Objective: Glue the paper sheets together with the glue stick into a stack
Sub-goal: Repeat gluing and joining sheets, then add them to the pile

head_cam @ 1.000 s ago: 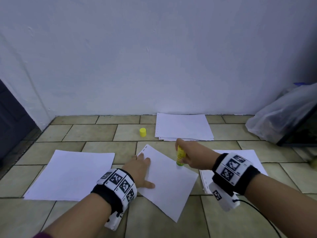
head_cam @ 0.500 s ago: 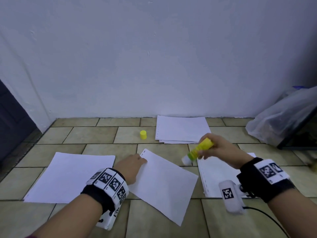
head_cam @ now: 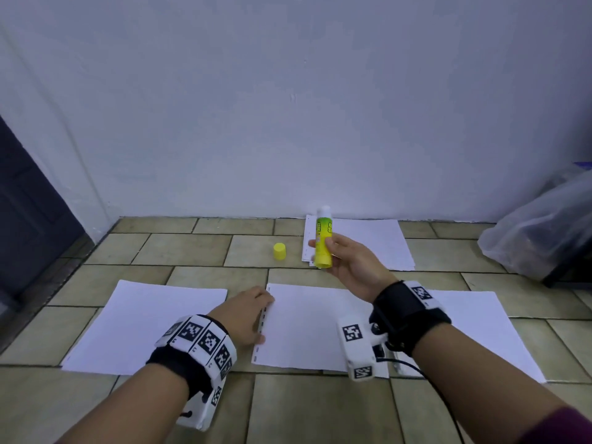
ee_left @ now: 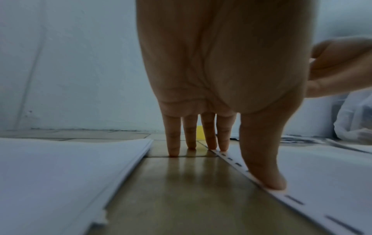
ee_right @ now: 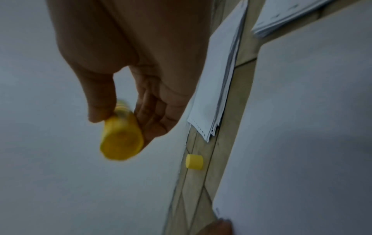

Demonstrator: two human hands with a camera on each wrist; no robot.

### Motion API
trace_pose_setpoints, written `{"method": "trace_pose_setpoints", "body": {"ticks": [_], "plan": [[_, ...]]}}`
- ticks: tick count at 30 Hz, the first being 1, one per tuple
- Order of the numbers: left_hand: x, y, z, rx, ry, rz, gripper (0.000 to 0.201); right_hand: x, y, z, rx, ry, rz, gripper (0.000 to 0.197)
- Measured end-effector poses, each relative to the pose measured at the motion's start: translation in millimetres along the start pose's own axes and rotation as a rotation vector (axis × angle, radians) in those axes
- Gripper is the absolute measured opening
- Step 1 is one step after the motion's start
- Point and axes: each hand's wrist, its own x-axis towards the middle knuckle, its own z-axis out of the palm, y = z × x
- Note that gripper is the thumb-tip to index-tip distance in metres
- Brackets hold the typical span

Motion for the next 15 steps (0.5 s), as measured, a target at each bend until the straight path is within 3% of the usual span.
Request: {"method": "trace_pose_setpoints", "body": {"ticks": [3, 5, 8, 11, 15], "plan": [[-0.2, 0.0, 2.3, -0.024, 0.014, 0.027, 0.078, 25.7, 11.9, 10.0, -0.247, 0.127, -0.042, 0.019], [-1.3, -2.8, 3.7, -0.045, 0.020, 0.038, 0.079, 44.1, 21.9, 11.7, -0.612, 0.220, -0.078, 0.030], [-0.9, -9.2, 5.1, -0.074, 0.026, 0.041, 0.080, 60.4, 32.8, 14.4, -1.033, 0.239, -0.101, 0.033], [1.1, -11.5, 5.4, -0.091, 0.027, 0.038, 0.081, 67.6, 41.3, 20.7, -1.198, 0.182, -0.070, 0.037], [2.3, -12.6, 8.3, -0.102, 0.042, 0.039, 0.081, 71.1, 48.7, 27.1, -1.246, 0.146, -0.069, 0.055]]}}
